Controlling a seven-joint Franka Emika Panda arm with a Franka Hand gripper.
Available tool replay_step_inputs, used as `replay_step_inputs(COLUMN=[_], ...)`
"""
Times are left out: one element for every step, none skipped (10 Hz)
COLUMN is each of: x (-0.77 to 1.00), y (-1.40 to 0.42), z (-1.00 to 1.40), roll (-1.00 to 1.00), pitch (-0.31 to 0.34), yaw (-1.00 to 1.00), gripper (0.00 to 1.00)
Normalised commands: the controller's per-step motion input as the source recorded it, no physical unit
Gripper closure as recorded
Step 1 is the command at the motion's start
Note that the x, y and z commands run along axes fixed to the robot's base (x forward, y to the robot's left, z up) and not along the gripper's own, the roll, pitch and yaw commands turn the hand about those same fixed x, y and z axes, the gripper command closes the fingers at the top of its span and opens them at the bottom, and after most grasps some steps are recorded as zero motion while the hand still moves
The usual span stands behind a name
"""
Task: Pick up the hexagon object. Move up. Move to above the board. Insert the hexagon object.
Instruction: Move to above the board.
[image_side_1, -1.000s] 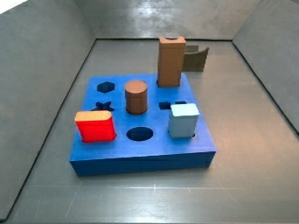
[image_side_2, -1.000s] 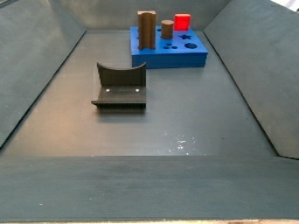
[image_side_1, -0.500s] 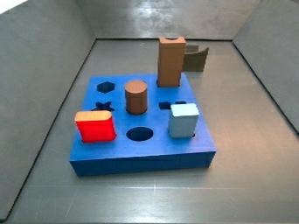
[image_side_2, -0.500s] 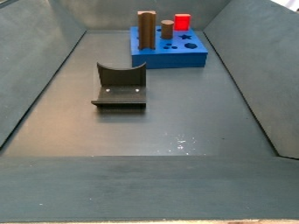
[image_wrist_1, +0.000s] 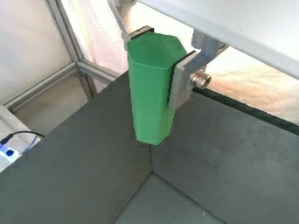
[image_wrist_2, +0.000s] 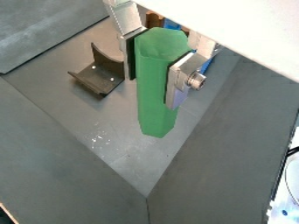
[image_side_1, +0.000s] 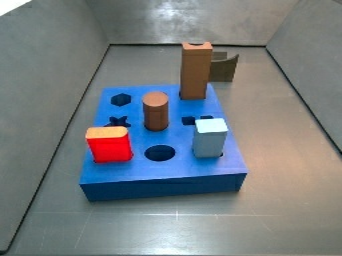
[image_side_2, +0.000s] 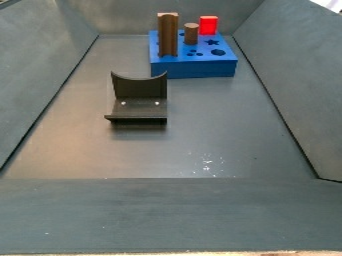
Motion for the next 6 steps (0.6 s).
replay_step_inputs(x=[-0.2, -0.2, -0.2, -0.2, -0.2, -0.2], y=[0.0, 0.0, 0.0, 0.0, 0.0, 0.0], z=[0.03, 0.03, 0.03, 0.03, 0.03, 0.03], roll=[0.06, 0.06, 0.06, 0.06, 0.06, 0.06], pitch=[0.062, 0.062, 0.062, 0.062, 0.062, 0.062], yaw=[0.02, 0.02, 0.02, 0.02, 0.02, 0.02], gripper=[1.0, 1.0, 1.0, 1.0, 1.0, 1.0])
